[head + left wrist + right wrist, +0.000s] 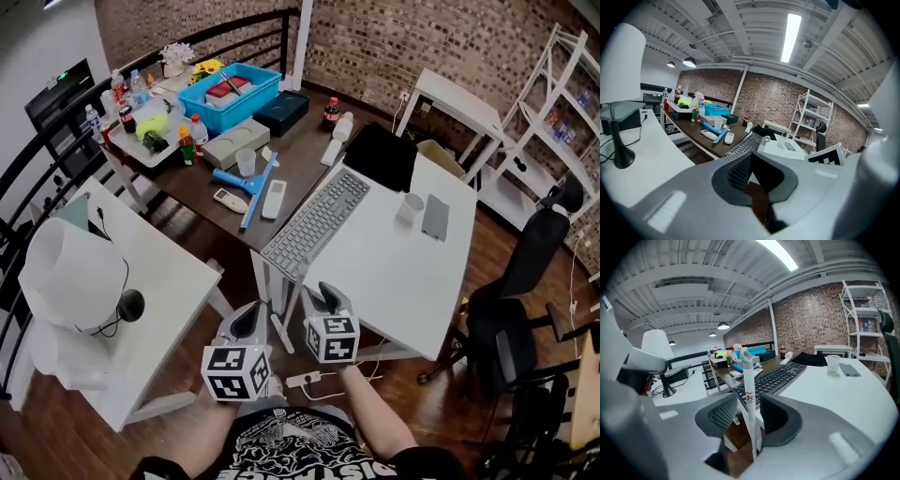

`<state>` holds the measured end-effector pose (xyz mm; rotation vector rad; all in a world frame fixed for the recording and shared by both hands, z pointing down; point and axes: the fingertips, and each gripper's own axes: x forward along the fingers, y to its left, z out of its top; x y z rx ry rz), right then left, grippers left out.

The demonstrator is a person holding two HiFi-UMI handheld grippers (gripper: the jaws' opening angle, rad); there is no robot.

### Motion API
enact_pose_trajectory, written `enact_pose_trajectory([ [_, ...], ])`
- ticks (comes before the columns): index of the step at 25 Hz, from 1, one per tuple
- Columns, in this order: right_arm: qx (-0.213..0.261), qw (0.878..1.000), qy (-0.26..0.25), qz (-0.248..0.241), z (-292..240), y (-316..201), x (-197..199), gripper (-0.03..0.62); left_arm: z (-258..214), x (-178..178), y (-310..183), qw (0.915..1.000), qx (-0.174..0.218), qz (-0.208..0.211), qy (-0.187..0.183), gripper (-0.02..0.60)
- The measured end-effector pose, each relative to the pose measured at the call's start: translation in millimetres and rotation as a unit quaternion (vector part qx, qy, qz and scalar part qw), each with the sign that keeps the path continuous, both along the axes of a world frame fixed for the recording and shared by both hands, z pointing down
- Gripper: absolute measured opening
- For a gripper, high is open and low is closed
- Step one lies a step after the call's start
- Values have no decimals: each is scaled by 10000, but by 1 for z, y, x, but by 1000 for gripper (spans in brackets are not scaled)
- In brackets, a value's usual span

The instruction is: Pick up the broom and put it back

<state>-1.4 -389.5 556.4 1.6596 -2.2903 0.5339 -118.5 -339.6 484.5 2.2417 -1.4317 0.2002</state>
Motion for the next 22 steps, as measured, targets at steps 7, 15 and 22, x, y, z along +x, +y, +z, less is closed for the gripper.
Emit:
enact_pose_trajectory([
  [7, 152, 9995, 29, -284, -21, 49, 5, 129, -9, 25, 45, 9999, 31, -138, 27, 5],
  [15, 443, 9975, -125, -530, -53, 115, 15, 95, -12, 49, 108, 9995, 47, -304, -46, 5],
  [22, 757, 9947, -210, -670, -76, 179, 28, 46, -22, 72, 168, 9990, 194, -372, -133, 5],
])
